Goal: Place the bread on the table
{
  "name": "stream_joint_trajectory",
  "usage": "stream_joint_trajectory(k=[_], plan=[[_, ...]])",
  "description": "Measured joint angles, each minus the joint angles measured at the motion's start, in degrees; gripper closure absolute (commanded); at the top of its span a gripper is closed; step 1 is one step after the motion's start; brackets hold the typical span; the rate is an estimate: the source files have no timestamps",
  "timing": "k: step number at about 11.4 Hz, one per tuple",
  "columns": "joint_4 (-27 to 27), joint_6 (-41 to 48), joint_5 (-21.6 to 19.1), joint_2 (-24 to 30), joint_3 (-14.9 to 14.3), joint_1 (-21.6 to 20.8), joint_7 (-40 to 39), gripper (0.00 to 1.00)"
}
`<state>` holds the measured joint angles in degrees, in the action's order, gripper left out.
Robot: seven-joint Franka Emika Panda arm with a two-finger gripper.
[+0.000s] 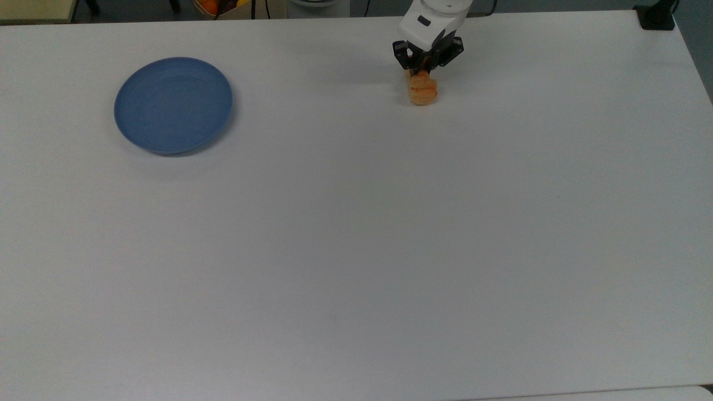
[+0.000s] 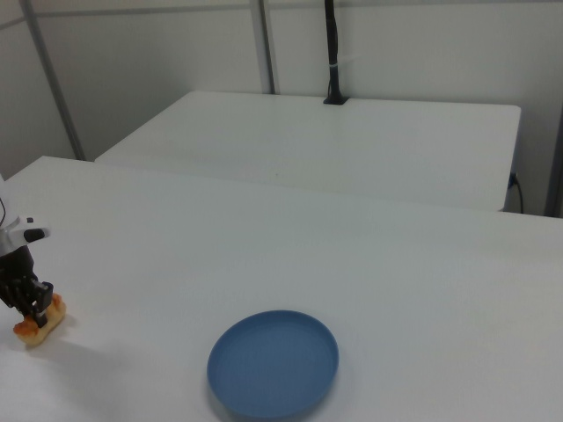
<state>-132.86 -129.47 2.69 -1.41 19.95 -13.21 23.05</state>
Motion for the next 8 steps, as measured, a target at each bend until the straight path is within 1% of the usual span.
stream_joint_trajectory(k=[1,2,3,4,6,8], plan=[[0.35,0.00,0.00,-0.53,0.00,-0.23,0.15,0.24],[0.58,0.00,0.00,-1.01,-0.01,-0.22,0.19,0.16],[0.71,0.00,0.00,-1.33,-0.03,-0.20,0.28,0.04],[0.72,0.00,0.00,-1.45,-0.05,-0.13,0.33,0.00],[1.04,0.40,0.00,-1.49,-0.06,0.01,0.36,0.00],[3.72,4.12,0.00,-1.49,-0.14,0.30,0.39,0.00]])
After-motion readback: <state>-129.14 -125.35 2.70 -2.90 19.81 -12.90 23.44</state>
